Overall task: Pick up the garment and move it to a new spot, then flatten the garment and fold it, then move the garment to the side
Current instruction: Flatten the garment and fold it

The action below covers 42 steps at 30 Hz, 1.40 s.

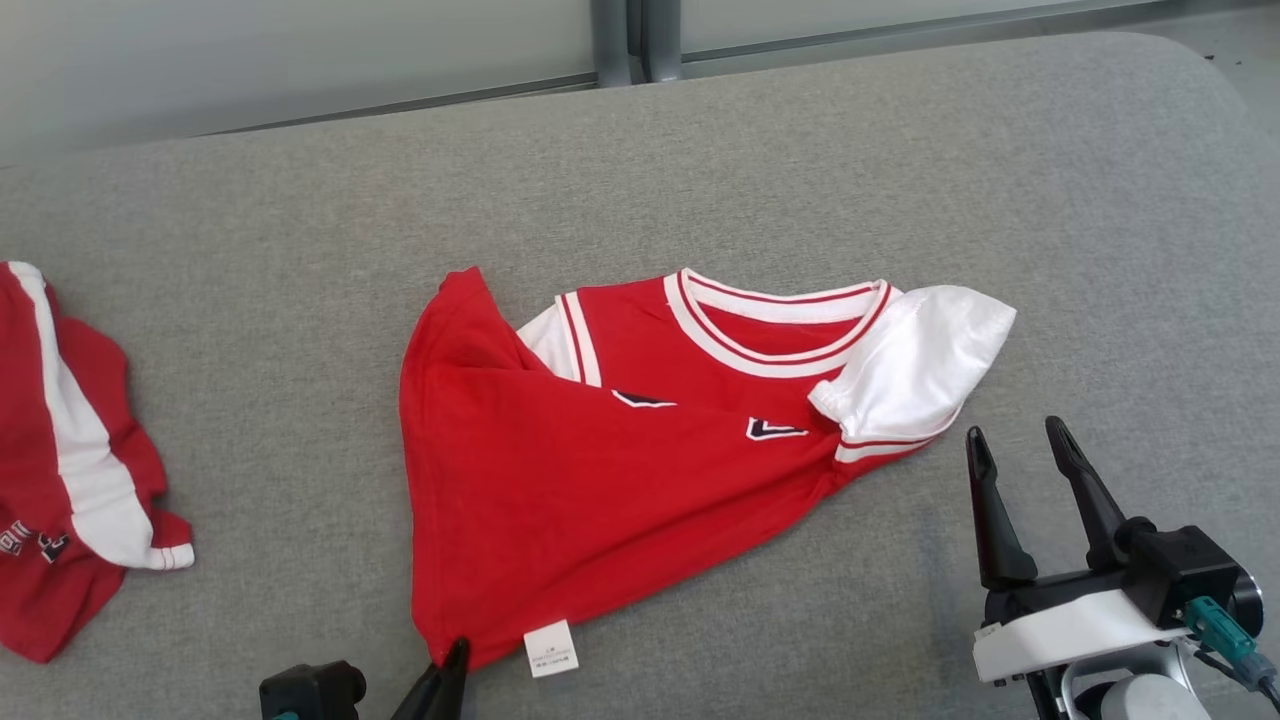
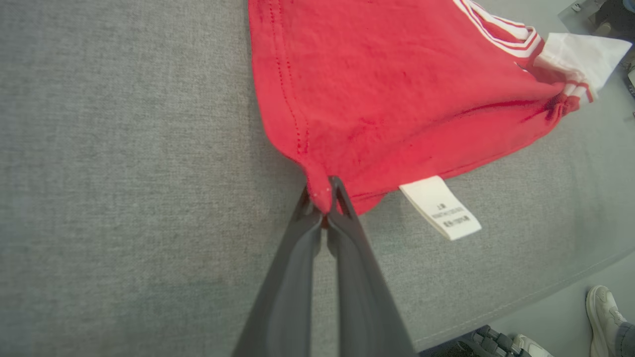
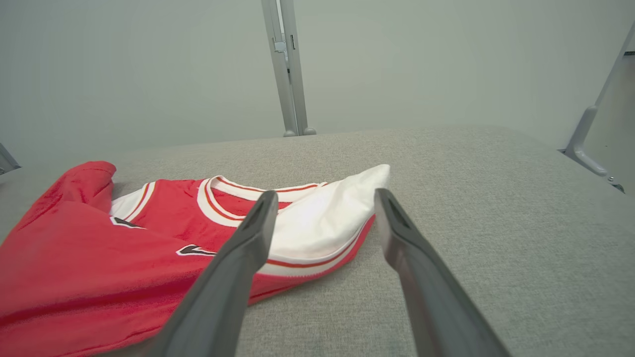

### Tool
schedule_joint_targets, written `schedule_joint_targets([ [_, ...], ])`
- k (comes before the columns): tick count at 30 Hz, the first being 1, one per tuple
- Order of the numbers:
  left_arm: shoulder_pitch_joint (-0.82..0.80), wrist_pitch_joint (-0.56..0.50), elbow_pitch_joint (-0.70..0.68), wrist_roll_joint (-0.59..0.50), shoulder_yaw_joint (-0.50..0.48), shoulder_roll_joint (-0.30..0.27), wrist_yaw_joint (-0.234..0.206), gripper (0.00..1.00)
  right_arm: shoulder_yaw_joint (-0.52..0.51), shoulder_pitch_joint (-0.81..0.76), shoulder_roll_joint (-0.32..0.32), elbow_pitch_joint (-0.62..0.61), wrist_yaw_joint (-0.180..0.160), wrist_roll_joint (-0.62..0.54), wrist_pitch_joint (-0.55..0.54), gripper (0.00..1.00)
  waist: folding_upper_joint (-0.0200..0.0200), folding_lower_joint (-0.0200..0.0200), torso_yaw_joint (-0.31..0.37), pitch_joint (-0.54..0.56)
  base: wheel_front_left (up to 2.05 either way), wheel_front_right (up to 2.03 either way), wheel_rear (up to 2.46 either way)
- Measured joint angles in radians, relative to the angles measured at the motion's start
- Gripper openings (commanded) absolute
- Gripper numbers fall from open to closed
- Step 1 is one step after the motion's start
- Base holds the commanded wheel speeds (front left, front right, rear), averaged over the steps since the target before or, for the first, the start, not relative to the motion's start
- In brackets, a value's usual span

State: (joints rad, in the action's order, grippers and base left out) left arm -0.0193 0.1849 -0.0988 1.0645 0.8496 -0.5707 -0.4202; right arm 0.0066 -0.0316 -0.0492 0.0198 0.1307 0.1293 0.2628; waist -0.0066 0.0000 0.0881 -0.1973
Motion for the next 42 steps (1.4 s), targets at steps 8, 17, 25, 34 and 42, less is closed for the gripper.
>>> schedule_joint_targets([
  [8,-0.003,0.0,0.078,0.018,0.003,0.042,0.029,1.0,0.006,0.014,0.0,0.014,0.0,-0.01,0.0,1.0,0.0,0.0,-0.044,0.007,0.0,0.0,0.0],
  [17,0.006,0.012,0.1,0.02,-0.003,0.047,0.02,1.0,-0.002,-0.003,0.0,0.016,0.0,-0.019,0.0,1.0,0.0,0.0,-0.043,0.035,0.0,0.0,0.0],
  [25,-0.062,0.049,-0.006,-0.06,-0.05,0.027,-0.017,1.0,-0.01,0.004,0.0,-0.001,0.0,-0.028,0.0,1.0,0.0,0.0,-0.046,0.043,0.0,0.0,0.0],
  [34,-0.414,-0.186,0.014,-0.086,0.069,0.188,0.096,1.0,0.016,0.059,0.0,-0.01,0.0,-0.012,0.0,1.0,0.0,0.0,0.013,0.002,0.0,0.0,0.0],
  [42,-0.578,-0.318,0.268,-0.023,0.093,0.329,0.178,1.0,0.007,0.079,0.0,-0.019,0.0,0.032,0.0,1.0,0.0,0.0,0.12,-0.051,0.0,0.0,0.0],
])
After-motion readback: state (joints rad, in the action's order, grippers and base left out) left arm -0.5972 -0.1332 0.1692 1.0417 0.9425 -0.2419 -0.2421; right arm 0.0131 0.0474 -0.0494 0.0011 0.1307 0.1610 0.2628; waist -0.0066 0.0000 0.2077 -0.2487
